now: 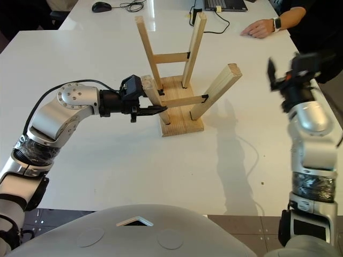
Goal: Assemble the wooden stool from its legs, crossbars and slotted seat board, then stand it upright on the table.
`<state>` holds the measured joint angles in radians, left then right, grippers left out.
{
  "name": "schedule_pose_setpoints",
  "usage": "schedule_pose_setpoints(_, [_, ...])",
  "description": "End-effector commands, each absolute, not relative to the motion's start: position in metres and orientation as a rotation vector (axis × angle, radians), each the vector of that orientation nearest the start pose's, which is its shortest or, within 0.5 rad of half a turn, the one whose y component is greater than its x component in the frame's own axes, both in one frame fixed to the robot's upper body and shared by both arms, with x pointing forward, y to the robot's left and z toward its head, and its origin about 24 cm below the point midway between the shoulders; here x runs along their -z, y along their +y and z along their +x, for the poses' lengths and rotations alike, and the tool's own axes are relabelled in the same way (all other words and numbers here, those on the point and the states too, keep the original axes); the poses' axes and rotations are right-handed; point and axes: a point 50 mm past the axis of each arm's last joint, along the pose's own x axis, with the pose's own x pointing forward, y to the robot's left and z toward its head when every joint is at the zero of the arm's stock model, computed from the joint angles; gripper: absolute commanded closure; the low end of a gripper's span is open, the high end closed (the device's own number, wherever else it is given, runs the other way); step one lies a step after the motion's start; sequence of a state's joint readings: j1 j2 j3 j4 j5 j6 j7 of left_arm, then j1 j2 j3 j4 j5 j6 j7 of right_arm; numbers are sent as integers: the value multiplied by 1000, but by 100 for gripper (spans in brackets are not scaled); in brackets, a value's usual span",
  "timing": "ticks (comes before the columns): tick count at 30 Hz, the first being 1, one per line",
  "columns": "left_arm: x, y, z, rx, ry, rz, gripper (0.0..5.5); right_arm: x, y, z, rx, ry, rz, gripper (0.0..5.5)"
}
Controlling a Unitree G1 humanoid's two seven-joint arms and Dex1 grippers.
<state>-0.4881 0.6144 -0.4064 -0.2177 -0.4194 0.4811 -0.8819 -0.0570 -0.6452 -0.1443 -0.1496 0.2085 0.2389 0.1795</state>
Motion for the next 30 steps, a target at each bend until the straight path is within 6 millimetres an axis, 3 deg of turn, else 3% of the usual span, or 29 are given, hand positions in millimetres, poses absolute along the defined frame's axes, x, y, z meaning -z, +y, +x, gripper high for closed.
schedule_pose_setpoints(1, [-90, 118, 262, 1314, 481, 434, 346, -135, -141, 246, -616, -173, -351, 238])
schedule_pose_setpoints(3, [-93, 110, 262, 1350, 468, 438, 346, -163, -93, 213, -911, -302, -167, 238])
schedule_pose_setpoints(6, [-97, 97, 259, 1400, 445, 433, 346, -174, -78, 191, -1074, -313, -99, 238])
schedule_pose_setpoints(11, [-87, 103, 262, 1379, 479, 441, 346, -143, -118, 220, -831, -151, -228, 238])
schedule_pose_setpoints(15, [-79, 111, 260, 1367, 515, 442, 346, -125, -175, 242, -514, -50, -329, 238])
schedule_pose_setpoints(19, [-73, 115, 256, 1365, 536, 451, 346, -128, -231, 250, -250, -25, -369, 238])
schedule_pose_setpoints(22, [-67, 118, 252, 1362, 557, 454, 346, -142, -279, 254, -14, -36, -420, 238])
schedule_pose_setpoints(25, [-66, 118, 252, 1358, 559, 442, 346, -149, -311, 256, 174, -23, -493, 238])
schedule_pose_setpoints(27, [-67, 117, 252, 1358, 555, 437, 346, -149, -314, 258, 210, -22, -545, 238])
schedule_pose_setpoints(29, [-69, 116, 253, 1357, 550, 433, 346, -143, -291, 264, 141, -31, -576, 238])
schedule_pose_setpoints(30, [-70, 116, 253, 1358, 548, 432, 346, -139, -269, 267, 67, -44, -577, 238])
